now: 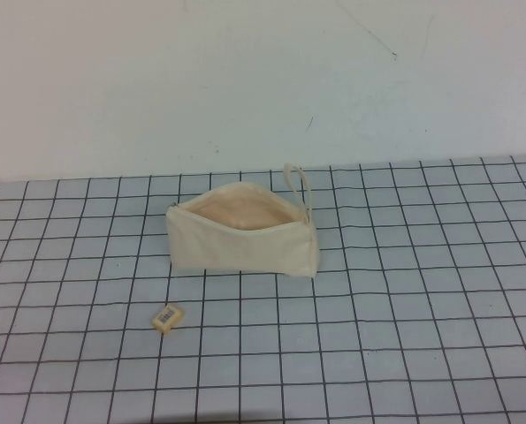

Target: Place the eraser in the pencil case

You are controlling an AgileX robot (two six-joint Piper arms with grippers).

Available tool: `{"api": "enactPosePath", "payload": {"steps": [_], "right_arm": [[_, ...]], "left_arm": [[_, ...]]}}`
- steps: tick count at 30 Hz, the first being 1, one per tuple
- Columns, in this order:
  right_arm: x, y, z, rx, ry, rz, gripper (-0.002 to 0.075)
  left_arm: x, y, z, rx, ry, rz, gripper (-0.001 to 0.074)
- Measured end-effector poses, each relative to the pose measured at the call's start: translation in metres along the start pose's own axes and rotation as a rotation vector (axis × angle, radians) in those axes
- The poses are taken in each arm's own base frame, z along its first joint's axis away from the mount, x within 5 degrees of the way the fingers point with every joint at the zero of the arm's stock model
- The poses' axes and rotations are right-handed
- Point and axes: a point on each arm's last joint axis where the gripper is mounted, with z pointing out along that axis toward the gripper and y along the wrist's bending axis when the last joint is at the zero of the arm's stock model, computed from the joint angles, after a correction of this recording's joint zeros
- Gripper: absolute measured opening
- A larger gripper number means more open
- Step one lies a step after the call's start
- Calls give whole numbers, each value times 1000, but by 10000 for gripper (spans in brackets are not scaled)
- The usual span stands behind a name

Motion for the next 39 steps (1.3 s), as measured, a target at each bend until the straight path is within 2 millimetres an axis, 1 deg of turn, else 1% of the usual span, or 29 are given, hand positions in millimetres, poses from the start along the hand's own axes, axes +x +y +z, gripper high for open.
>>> {"api": "enactPosePath", "payload": {"steps": [4,7,10,12,15,17,20,21,25,27,30,31,34,39], "right_arm": [[0,0,0,0,0,0,-1],[0,0,0,0,0,0,-1],[0,0,0,0,0,0,-1],[0,0,0,0,0,0,-1],[0,0,0,0,0,0,-1],[0,0,0,0,0,0,-1],[0,0,0,0,0,3,-1],[0,0,0,0,0,4,-1],[0,0,0,0,0,4,-1],[0,0,0,0,0,4,-1],[0,0,0,0,0,4,-1],[0,0,0,0,0,4,-1],[0,0,0,0,0,4,-1],[0,0,0,0,0,4,-1]], "left_arm": [[-35,-4,16,3,76,44,-1],[-48,-5,33,-11,196,16,-1],[-51,-6,54,-35,370,-72,-1],[-43,-6,68,-51,489,-112,-1],[-26,-5,82,-70,613,-134,-1],[-14,-5,87,-83,691,-162,-1],[-3,-5,94,-95,756,-187,-1],[8,-4,100,-101,815,-186,-1],[34,-4,116,-86,1045,-135,-1],[45,-6,127,-40,1165,-92,-1],[62,-12,152,84,1304,-50,-1],[68,-14,160,145,1332,-28,-1],[87,-19,182,239,1380,-47,-1],[120,-27,215,329,1447,-41,-1]]}}
